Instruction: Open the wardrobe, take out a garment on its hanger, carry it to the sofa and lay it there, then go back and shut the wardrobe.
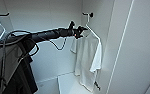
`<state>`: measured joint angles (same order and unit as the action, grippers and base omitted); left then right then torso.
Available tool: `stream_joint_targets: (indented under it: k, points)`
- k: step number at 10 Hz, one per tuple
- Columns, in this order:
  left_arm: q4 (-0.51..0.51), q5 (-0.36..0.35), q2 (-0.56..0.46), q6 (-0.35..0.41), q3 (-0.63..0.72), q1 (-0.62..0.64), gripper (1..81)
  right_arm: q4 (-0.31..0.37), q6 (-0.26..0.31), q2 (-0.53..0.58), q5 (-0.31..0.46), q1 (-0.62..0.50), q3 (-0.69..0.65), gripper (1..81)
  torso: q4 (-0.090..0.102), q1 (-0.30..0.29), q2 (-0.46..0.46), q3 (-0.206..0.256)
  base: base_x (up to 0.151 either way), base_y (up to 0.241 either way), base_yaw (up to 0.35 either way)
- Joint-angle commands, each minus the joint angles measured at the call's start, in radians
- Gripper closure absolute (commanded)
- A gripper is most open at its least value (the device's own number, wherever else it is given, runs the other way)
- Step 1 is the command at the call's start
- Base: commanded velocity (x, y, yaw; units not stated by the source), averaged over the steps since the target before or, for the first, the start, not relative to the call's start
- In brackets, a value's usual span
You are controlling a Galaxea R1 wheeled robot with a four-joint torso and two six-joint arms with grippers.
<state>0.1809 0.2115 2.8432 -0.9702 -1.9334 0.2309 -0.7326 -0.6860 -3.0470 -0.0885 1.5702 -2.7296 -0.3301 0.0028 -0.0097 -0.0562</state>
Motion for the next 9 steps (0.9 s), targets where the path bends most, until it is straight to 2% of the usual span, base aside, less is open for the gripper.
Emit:
stream_joint_targets:
  k: [1, 4, 8, 9]
  points:
    - [-0.001, -0.029, 0.053, -0.002, -0.049, 0.224, 1.0, 0.001, -0.003, -0.005, 0.036, -0.038, 0.007, 1.0, 0.000, 0.000, 0.000, 0.000, 0.000, 0.000, 0.000]
    - [-0.006, -0.047, 0.096, -0.001, -0.082, 0.251, 1.0, 0.002, -0.003, -0.006, 0.036, -0.035, 0.008, 1.0, 0.000, 0.000, 0.000, 0.000, 0.000, 0.000, 0.000]
    - [-0.061, -0.138, 0.111, 0.001, -0.102, 0.245, 1.0, 0.002, -0.003, -0.017, 0.049, -0.035, 0.008, 1.0, 0.000, 0.000, 0.000, 0.000, 0.000, 0.000, 0.000]
    - [-0.073, -0.138, 0.125, 0.001, -0.113, 0.244, 1.0, 0.002, -0.003, -0.022, 0.049, -0.035, 0.008, 1.0, 0.000, 0.000, 0.000, 0.000, 0.000, 0.000, 0.000]
